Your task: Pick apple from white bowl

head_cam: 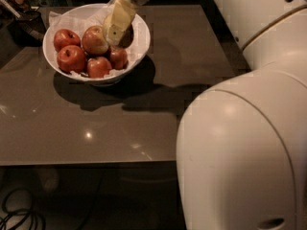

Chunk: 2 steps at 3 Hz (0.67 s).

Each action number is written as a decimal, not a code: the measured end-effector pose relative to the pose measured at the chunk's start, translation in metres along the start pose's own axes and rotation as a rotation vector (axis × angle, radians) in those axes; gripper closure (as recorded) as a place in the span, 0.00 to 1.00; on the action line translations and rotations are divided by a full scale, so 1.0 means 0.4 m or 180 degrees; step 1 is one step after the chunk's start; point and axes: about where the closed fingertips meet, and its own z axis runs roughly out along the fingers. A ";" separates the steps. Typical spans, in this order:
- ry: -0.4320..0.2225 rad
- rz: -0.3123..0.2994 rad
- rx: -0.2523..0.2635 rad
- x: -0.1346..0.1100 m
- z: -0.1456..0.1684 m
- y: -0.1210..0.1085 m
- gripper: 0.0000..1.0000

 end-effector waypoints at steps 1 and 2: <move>-0.0251 -0.0299 -0.0060 -0.041 -0.069 0.062 1.00; -0.0343 -0.0302 0.0007 -0.063 -0.063 0.047 1.00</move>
Offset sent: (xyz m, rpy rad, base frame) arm -0.0198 0.0039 0.0274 0.0649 -0.0326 0.0759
